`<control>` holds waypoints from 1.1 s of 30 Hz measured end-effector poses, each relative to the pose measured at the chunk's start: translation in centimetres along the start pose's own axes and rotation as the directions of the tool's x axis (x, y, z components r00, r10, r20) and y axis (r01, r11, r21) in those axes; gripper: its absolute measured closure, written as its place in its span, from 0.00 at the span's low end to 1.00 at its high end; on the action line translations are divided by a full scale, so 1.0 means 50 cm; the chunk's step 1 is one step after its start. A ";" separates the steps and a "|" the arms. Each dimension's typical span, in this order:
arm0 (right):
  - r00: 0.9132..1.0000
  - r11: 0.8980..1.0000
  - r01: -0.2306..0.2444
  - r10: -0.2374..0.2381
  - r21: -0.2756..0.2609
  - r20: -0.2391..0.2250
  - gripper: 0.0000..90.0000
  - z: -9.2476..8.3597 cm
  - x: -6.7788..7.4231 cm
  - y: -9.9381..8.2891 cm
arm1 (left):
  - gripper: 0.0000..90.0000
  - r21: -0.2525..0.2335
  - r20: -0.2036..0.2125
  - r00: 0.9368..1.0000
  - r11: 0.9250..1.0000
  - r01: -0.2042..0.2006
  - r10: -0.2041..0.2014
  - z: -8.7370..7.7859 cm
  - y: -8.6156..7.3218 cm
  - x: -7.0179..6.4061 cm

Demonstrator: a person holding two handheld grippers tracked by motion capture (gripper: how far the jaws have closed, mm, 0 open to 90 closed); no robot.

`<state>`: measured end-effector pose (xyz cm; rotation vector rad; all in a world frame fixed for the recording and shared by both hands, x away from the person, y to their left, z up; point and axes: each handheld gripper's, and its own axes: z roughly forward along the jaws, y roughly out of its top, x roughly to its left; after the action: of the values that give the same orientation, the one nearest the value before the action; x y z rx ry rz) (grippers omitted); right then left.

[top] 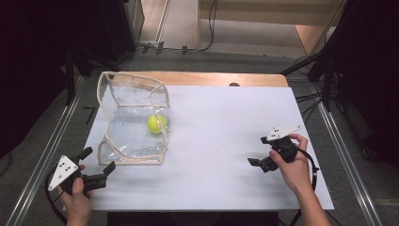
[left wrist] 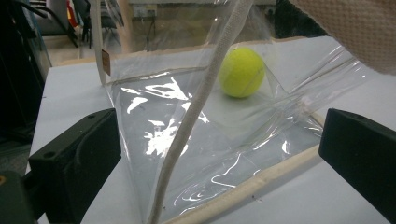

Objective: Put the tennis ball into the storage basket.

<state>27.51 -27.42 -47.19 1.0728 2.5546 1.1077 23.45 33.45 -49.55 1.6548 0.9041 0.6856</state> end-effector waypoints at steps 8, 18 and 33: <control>0.999 0.998 -0.033 0.034 -0.060 0.009 0.00 -0.013 0.003 -0.042 | 0.00 0.006 -0.001 1.000 1.000 -0.006 0.006 0.001 0.000 -0.002; 0.995 0.986 -0.088 0.094 -0.144 0.034 0.00 -0.034 -0.003 -0.100 | 0.00 0.005 -0.003 1.000 1.000 -0.006 0.006 0.001 0.000 -0.002; 0.986 0.960 -0.128 0.151 -0.248 0.076 0.00 -0.073 -0.014 -0.163 | 0.00 0.006 -0.002 1.000 1.000 -0.007 0.007 0.001 0.000 -0.003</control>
<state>22.05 -33.82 -50.28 1.2238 2.2299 1.3282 23.40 33.31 -49.58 1.6629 0.9030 0.6902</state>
